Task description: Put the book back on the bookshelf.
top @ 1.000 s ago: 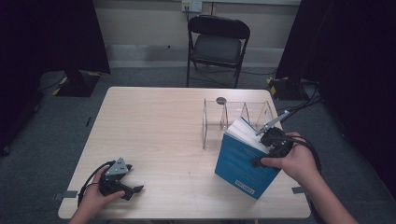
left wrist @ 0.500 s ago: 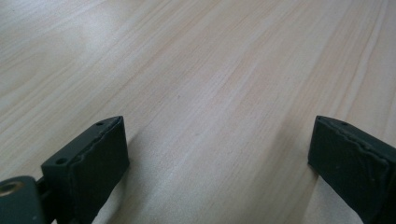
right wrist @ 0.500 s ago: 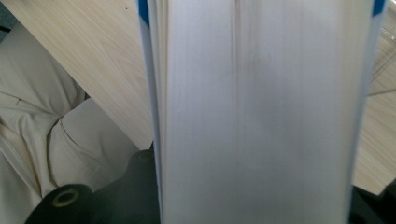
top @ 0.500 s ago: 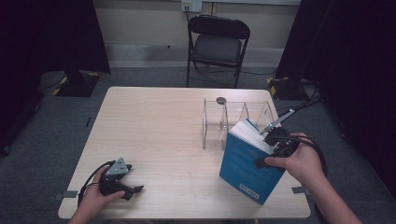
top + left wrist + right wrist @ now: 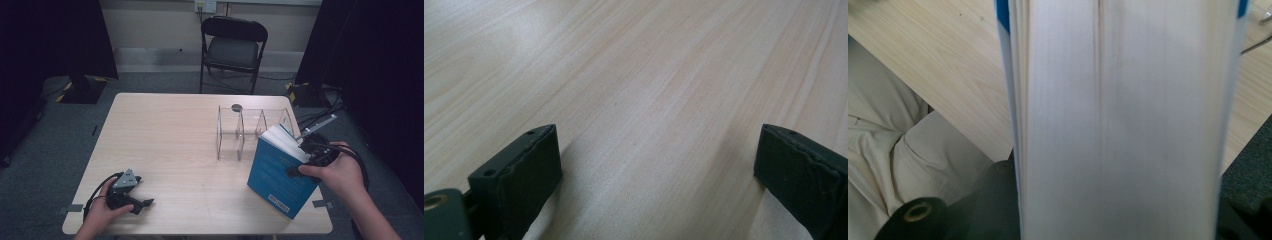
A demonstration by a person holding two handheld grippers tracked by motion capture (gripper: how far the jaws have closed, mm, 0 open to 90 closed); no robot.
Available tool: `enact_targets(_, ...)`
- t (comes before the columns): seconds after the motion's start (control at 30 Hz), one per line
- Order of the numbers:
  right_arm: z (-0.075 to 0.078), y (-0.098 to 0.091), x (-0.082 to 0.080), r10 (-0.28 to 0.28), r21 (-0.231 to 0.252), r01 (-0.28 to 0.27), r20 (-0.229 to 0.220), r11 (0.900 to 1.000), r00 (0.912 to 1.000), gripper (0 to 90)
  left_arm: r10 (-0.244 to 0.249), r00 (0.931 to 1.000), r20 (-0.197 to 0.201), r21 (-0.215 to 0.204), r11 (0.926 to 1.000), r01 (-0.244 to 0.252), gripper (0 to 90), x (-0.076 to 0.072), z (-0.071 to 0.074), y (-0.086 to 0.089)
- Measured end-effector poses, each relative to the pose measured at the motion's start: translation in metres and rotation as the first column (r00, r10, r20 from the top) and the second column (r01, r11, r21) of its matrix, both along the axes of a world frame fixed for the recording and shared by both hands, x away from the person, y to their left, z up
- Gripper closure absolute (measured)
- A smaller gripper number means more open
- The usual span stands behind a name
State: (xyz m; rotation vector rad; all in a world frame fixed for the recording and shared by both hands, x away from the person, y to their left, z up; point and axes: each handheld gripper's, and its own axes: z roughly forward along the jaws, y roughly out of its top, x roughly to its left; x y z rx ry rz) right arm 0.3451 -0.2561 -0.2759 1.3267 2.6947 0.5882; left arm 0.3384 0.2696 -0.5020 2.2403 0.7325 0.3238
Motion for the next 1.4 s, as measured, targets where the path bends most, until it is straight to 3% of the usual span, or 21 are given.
enact_targets(0.63,0.001,-0.015,0.012,-0.077,0.008,0.077,0.000,0.9970,0.9971,61.6,0.001,1.0000,0.002,0.005,1.0000,-0.001,4.0,0.000,0.000,0.000)
enact_targets(1.4,0.011,-0.032,0.026,-0.169,0.001,0.169,0.008,0.9857,0.9856,61.5,-0.005,0.9999,-0.013,-0.001,1.0000,0.005,3.5,0.000,0.000,-0.001)
